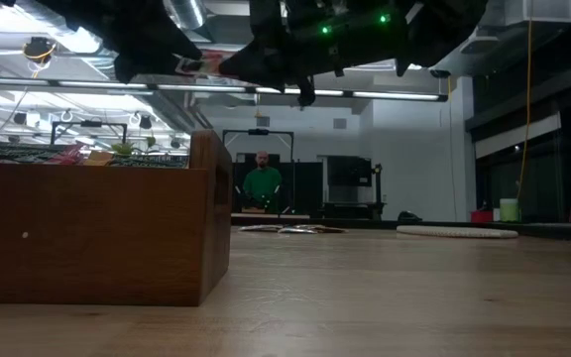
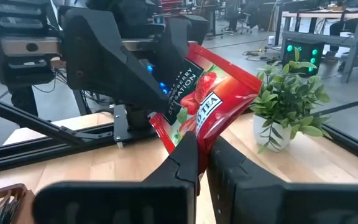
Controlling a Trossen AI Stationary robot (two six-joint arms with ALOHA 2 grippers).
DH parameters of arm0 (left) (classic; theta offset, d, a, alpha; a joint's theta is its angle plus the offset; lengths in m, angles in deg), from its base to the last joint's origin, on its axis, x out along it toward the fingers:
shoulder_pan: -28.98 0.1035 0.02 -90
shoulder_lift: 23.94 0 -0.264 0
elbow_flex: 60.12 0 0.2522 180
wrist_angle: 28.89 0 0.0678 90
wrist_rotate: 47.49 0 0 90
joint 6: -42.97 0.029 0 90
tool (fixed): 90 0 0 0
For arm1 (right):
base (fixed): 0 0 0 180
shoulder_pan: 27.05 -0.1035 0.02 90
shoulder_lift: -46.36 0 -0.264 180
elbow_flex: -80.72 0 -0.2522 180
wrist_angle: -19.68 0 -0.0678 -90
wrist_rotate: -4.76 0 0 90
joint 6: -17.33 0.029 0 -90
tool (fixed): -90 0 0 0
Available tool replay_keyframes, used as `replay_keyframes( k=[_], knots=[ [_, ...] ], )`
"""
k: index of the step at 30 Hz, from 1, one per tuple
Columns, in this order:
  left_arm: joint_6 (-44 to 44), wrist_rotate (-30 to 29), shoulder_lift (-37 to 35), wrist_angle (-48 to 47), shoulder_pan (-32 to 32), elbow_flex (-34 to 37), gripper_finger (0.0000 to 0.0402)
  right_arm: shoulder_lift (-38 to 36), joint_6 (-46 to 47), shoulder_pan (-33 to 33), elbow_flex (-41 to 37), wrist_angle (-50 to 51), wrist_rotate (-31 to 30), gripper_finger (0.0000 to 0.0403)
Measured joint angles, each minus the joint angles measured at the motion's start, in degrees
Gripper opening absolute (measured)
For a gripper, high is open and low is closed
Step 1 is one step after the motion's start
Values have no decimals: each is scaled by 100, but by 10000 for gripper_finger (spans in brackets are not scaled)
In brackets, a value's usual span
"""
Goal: Pick & Place Tea
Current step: Put the red tea bag into the middle section of the wooden organizer
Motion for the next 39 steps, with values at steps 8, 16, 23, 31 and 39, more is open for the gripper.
replay_keyframes(
  k=[8, 16, 23, 31, 39],
  knots=[
    [210, -42, 0, 2, -2, 0, 102, 0, 13, 2, 0, -11, -2, 29],
    [784, 7, 0, 4, -22, 0, 8, 0, 13, 4, 0, 35, 2, 33],
    [1270, 459, -20, -105, -22, 2, 4, 0, 300, 4, 0, 421, 314, 64],
    [1189, 1002, -308, -696, -17, 4, 3, -2, 1211, 4, -1, 1606, 1345, 100],
    [449, 3753, -348, -1015, -18, -77, 3, -2, 2098, 0, -2, 2360, 2424, 106]
  ],
)
